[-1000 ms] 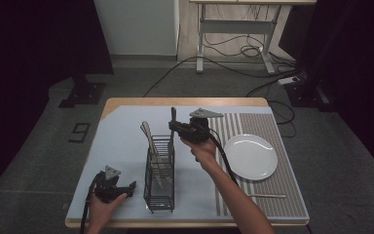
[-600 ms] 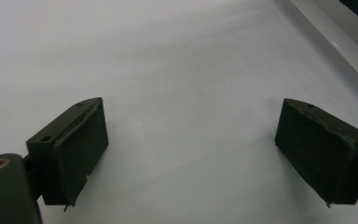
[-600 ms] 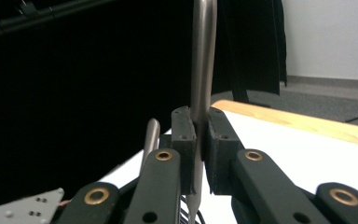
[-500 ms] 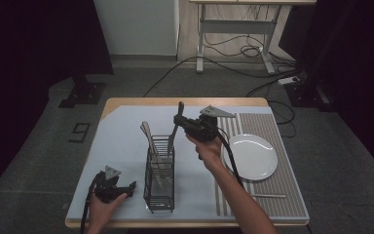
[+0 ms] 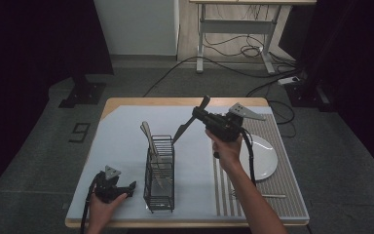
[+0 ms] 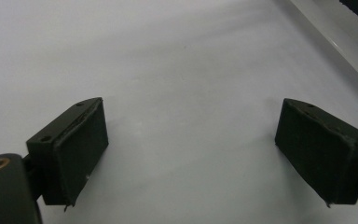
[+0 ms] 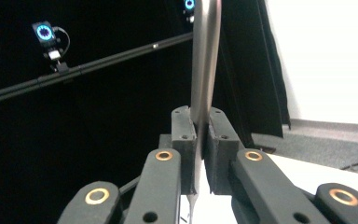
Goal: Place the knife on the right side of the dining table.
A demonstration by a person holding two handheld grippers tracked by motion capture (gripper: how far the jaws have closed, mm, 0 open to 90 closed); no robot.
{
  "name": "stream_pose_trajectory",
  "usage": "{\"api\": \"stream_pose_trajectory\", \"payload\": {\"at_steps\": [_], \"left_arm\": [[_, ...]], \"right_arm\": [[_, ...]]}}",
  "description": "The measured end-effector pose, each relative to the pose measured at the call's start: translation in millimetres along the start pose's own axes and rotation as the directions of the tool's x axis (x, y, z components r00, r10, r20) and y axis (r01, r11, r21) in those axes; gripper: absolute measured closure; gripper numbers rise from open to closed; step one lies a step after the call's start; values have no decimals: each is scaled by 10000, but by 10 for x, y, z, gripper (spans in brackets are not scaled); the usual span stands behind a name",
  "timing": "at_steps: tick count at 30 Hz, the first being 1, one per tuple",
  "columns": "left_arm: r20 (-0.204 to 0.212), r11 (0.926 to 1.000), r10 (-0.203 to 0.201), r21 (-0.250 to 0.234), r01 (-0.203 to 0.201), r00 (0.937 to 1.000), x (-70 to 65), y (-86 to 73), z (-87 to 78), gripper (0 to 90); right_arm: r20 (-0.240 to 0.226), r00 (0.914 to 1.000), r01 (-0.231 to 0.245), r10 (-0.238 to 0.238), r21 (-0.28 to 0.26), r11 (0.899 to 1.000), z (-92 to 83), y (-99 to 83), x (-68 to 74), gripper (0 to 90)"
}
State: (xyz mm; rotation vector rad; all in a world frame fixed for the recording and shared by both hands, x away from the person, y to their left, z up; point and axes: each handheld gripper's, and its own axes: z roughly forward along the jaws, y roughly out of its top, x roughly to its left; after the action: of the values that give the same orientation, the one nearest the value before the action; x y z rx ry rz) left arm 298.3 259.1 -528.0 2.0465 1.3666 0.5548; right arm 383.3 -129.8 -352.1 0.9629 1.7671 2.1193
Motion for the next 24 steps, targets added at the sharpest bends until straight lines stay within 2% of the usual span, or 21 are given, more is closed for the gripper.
{"api": "stream_pose_trajectory", "payload": {"at_steps": [3,4,9,17,24], "left_arm": [[0,10000,5,2,-5,10000,0,0,0,89],[0,10000,7,5,-7,10000,1,1,0,89],[-4,10000,4,2,-4,10000,0,0,0,90],[5,10000,7,28,-7,10000,1,1,-1,89],[3,10000,10,31,-10,10000,1,1,-2,89]], "right_arm": [[185,9995,259,-258,-93,9996,-82,57,2,839],[233,9995,214,-211,-132,9997,-146,77,-24,839],[501,9987,58,-61,56,10000,-207,12,-134,838],[1149,9930,-353,287,558,9978,-175,-217,-384,838],[1520,9882,-322,173,961,9949,-113,-327,-501,838]]}}
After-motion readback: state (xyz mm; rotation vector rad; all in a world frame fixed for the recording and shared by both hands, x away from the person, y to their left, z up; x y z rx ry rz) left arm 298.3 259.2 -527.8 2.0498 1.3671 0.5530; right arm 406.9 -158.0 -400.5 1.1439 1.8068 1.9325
